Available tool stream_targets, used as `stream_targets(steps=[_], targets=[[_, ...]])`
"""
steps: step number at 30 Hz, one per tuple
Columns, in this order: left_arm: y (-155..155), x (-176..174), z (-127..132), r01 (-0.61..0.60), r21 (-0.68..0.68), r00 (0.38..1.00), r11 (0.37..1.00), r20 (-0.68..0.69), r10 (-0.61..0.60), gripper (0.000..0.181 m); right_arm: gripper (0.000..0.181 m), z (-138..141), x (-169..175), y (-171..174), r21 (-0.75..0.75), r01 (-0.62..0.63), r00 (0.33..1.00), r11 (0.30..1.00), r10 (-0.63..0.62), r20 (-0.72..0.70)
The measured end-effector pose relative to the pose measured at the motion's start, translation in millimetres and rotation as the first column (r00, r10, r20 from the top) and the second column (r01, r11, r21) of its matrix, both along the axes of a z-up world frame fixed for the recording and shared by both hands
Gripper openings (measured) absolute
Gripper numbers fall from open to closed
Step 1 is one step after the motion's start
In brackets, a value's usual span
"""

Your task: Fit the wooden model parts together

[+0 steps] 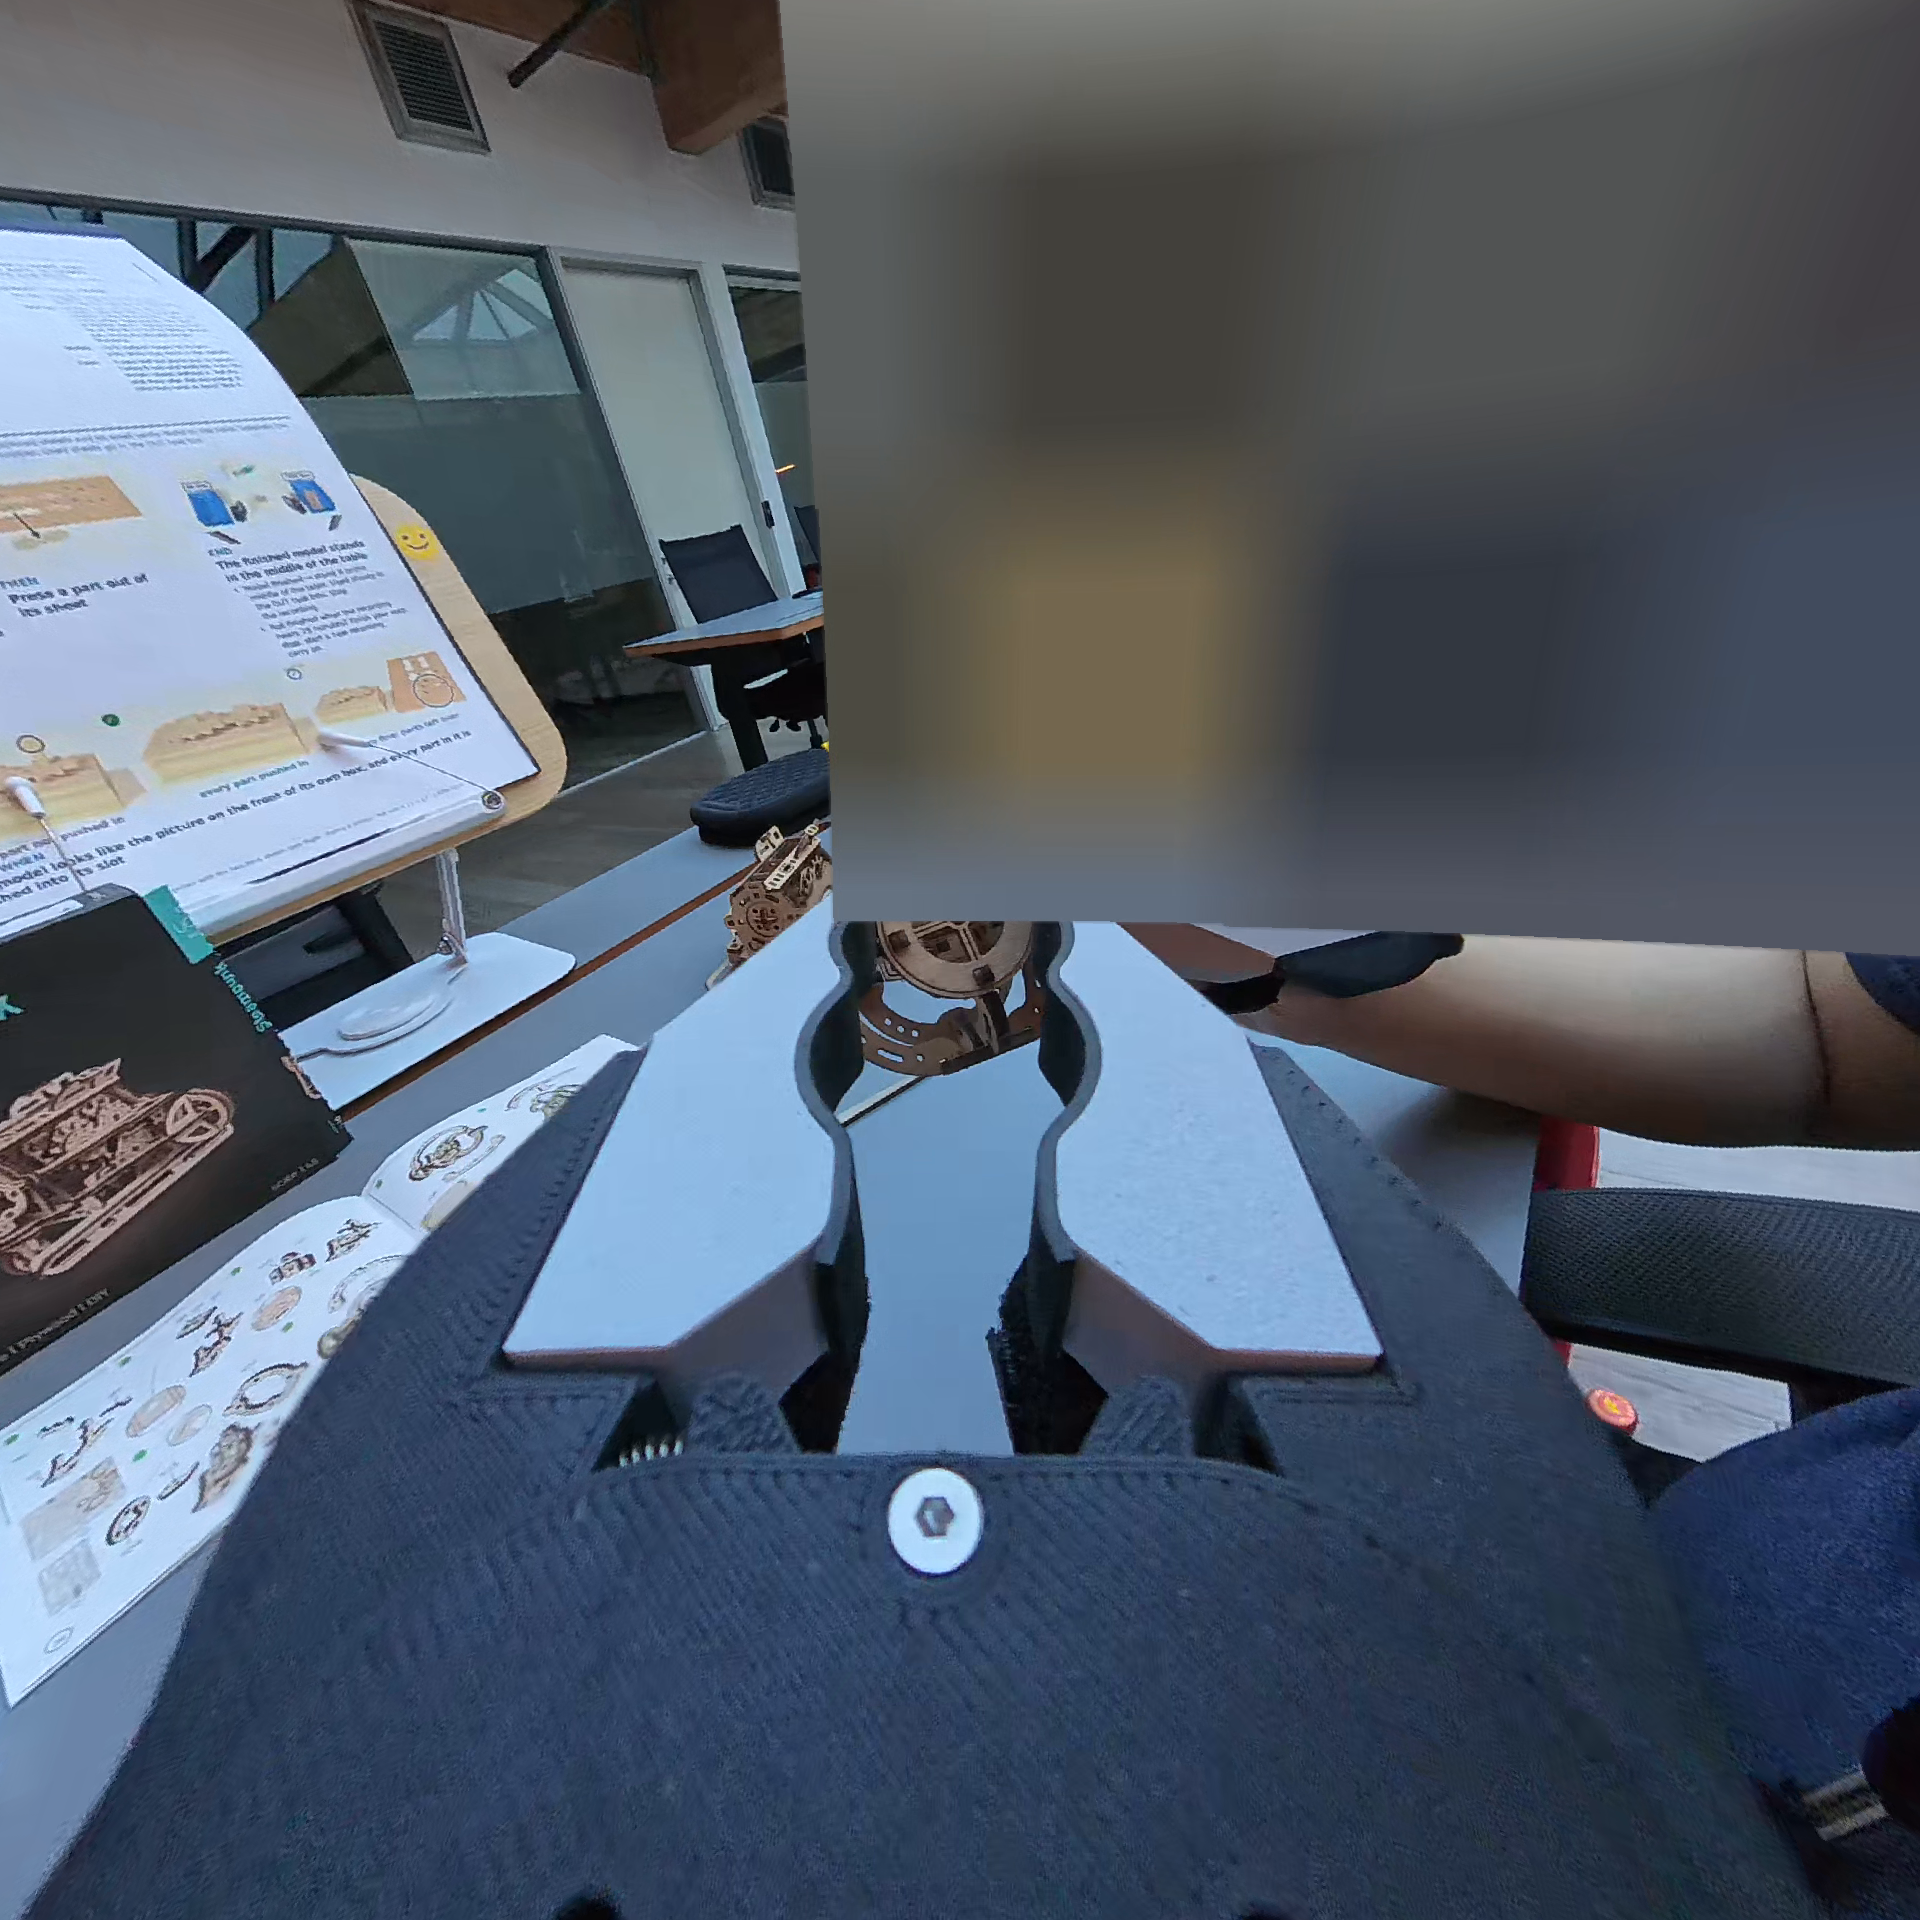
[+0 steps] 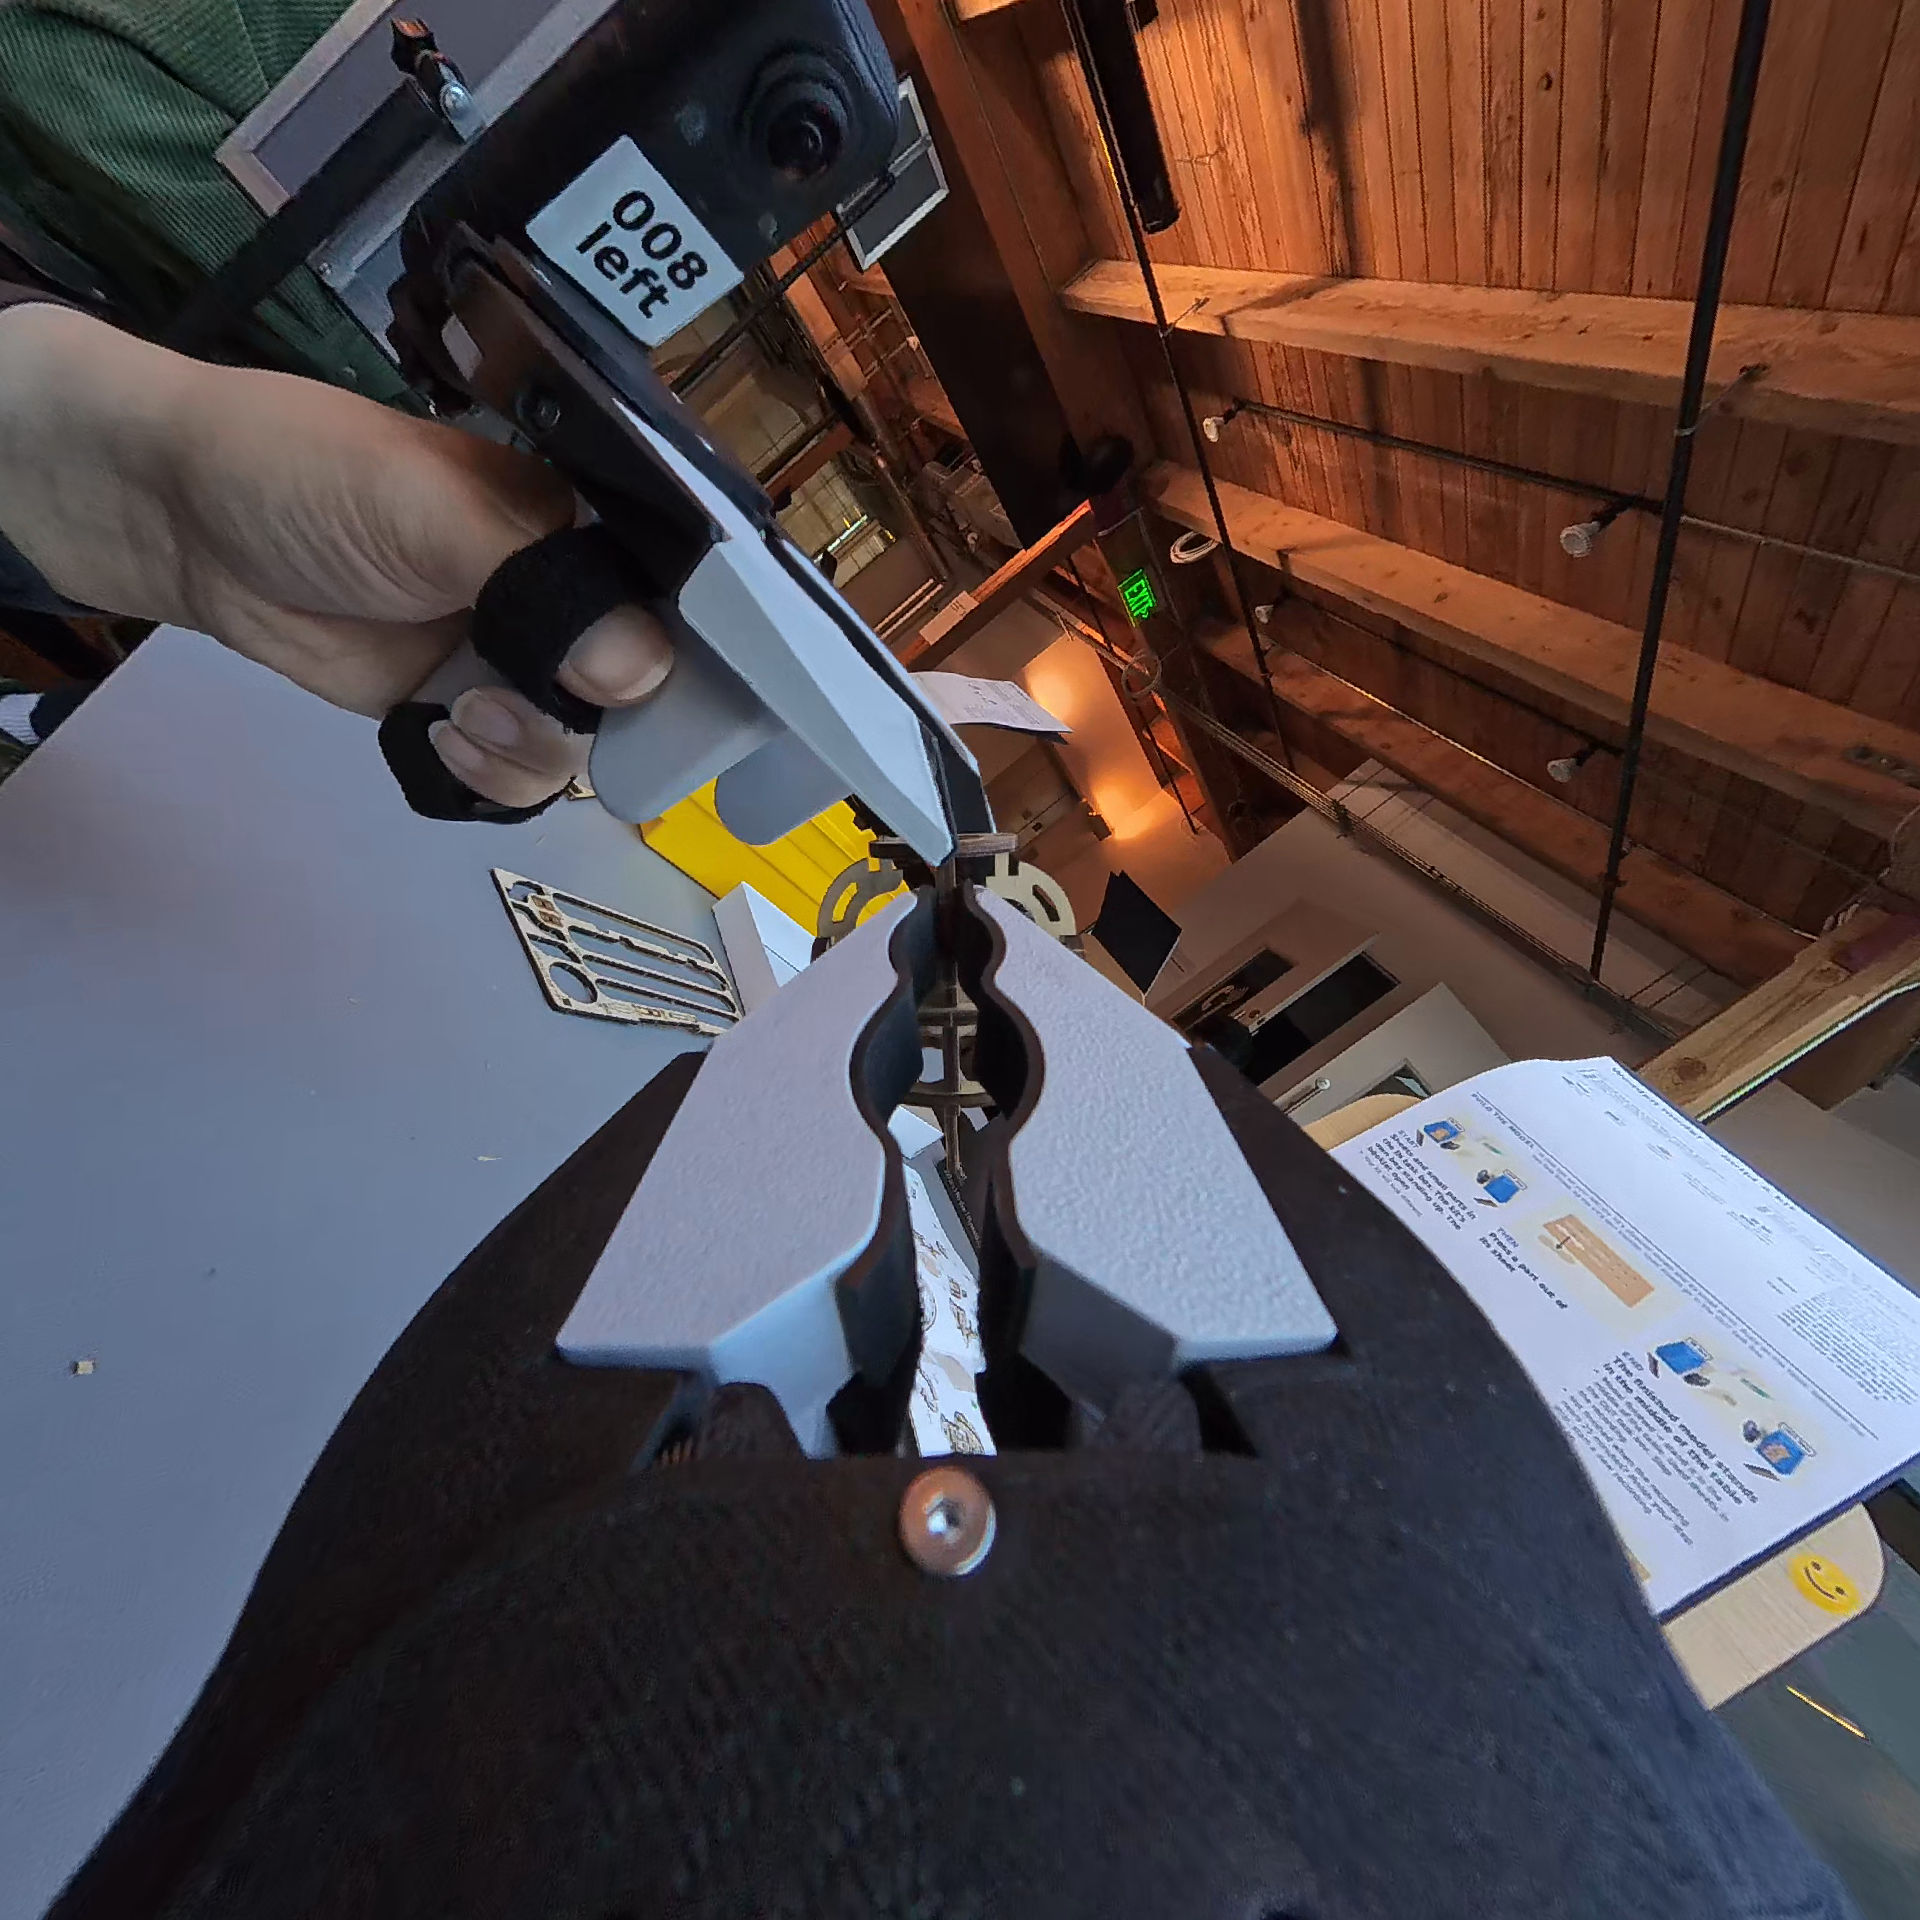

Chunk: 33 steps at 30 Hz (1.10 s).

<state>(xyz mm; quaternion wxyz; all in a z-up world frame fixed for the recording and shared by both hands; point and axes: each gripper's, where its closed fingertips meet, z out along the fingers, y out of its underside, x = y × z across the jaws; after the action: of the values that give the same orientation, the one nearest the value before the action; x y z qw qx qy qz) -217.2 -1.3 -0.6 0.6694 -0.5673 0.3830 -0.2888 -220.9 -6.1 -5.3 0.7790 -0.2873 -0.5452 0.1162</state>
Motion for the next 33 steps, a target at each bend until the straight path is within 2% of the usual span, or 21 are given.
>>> stream_targets(steps=[1, 8, 11, 15, 18, 21, 23, 27, 33], targets=[[0.0, 0.0, -0.2, 0.005, -0.006, 1.0, 1.0, 0.008, -0.005, 0.027, 0.0, 0.2, 0.0, -0.5, 0.002, 0.001, 1.0, 1.0, -0.001, -0.001], [6.4, -1.6, -6.4, 0.015, -0.075, 0.998, 0.997, 0.056, -0.011, 0.028, 0.0, -6.3, -1.3, 5.8, -0.023, 0.002, 1.0, 1.0, -0.002, 0.019], [3.3, -3.6, -2.9, 0.038, -0.077, 0.997, 0.996, 0.072, -0.033, 0.032, 0.0, -4.3, -0.4, 7.2, -0.075, -0.041, 0.999, 0.996, 0.041, -0.01], [7.4, -27.1, 4.4, 0.062, -0.129, 0.984, 0.99, 0.172, -0.039, 0.038, 0.0, 1.4, 5.7, 9.7, -0.147, -0.098, 0.994, 0.984, 0.09, -0.066], [7.0, -38.8, -3.7, 0.129, -0.175, 0.974, 0.976, 0.208, -0.092, 0.039, 0.0, 4.8, 7.5, 8.6, -0.218, -0.173, 0.982, 0.96, 0.152, -0.111], [12.1, -47.4, -12.9, 0.143, -0.191, 0.967, 0.971, 0.235, -0.096, 0.037, 0.0, 7.1, 8.0, 5.2, -0.256, -0.237, 0.968, 0.937, 0.206, -0.143], [13.6, -48.7, -13.6, 0.237, -0.265, 0.93, 0.935, 0.339, -0.139, 0.037, 0.0, 8.8, 8.4, 3.6, -0.261, -0.261, 0.961, 0.93, 0.224, -0.162], [11.2, -37.9, -15.8, 0.482, -0.388, 0.809, 0.786, 0.541, -0.229, 0.06, 0.0, 6.9, 6.9, 1.0, -0.21, -0.25, 0.964, 0.945, 0.222, -0.148], [14.9, -18.3, -19.8, 0.585, -0.422, 0.72, 0.693, 0.663, -0.204, 0.086, 0.0, 1.0, 2.0, -2.1, -0.128, -0.22, 0.973, 0.967, 0.208, -0.104]])
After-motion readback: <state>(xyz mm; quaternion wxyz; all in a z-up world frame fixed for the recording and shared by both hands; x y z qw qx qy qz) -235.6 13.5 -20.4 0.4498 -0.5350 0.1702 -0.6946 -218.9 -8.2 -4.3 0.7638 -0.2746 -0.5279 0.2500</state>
